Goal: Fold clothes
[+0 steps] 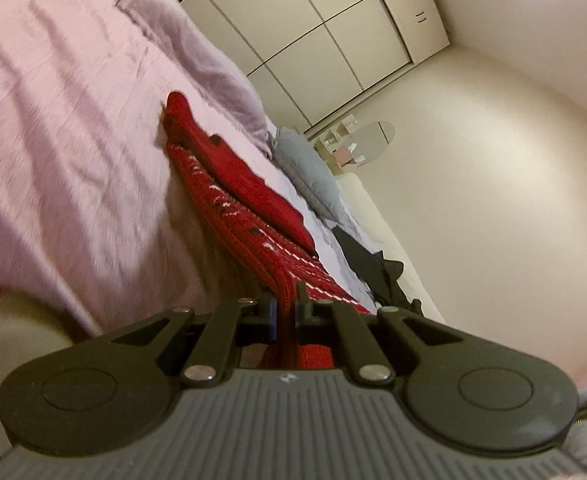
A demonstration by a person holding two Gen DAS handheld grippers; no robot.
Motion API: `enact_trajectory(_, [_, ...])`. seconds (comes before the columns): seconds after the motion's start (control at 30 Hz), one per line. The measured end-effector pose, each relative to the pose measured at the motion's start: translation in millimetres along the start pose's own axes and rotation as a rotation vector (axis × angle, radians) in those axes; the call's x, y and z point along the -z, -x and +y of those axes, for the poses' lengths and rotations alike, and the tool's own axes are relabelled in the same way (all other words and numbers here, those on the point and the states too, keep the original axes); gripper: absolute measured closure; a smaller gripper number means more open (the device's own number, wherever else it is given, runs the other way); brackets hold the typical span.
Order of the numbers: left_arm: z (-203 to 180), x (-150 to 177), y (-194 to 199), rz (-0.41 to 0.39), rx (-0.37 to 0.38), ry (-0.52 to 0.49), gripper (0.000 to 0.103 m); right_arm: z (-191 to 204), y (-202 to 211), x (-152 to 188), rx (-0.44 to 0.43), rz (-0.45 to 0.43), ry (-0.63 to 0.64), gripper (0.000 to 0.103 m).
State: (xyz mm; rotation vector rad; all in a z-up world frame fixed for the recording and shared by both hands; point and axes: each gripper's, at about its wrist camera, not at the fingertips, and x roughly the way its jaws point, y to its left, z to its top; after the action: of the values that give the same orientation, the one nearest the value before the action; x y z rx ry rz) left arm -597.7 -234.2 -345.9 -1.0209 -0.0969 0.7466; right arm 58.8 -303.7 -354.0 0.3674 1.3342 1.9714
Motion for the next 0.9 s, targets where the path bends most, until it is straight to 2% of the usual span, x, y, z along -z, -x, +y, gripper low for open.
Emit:
enact_trajectory(0.13, [10,6,1,0.027,-0.031,0.055,0.099,-6,-2,8,0.038,0.036,-0.041,0.099])
enact_trajectory(0.27, [12,-10,-7,0.03,-0.005,0.077,0.099,-9,-12,-2,0.05,0.065,-0.046,0.099])
enact_trajectory(0.43, [15,-63,-38,0.033,0.025,0.085,0.098,4,-36,-54,0.025,0.075,0.04,0.099])
enact_trajectory(0.6, [23,-137,-102,0.036,0.034,0.064,0.098,6,-100,-131,0.004,0.082,0.113,0.099])
enact_trajectory(0.7, [42,-182,-156,0.028,0.005,0.104,0.097,-5,-152,-178,0.03,0.076,0.113,0.099])
enact_trajectory(0.8, [79,-215,-215,0.021,-0.054,0.225,0.095,-48,-208,-221,0.118,0.047,-0.042,0.099])
enact_trajectory(0.83, [92,-221,-232,0.023,-0.081,0.256,0.095,-67,-227,-231,0.158,0.052,-0.108,0.098])
enact_trajectory(0.87, [103,-225,-245,0.023,-0.118,0.278,0.095,-81,-239,-237,0.209,0.058,-0.158,0.086])
enact_trajectory(0.9, [111,-229,-255,0.025,-0.154,0.289,0.095,-95,-250,-241,0.262,0.065,-0.206,0.067])
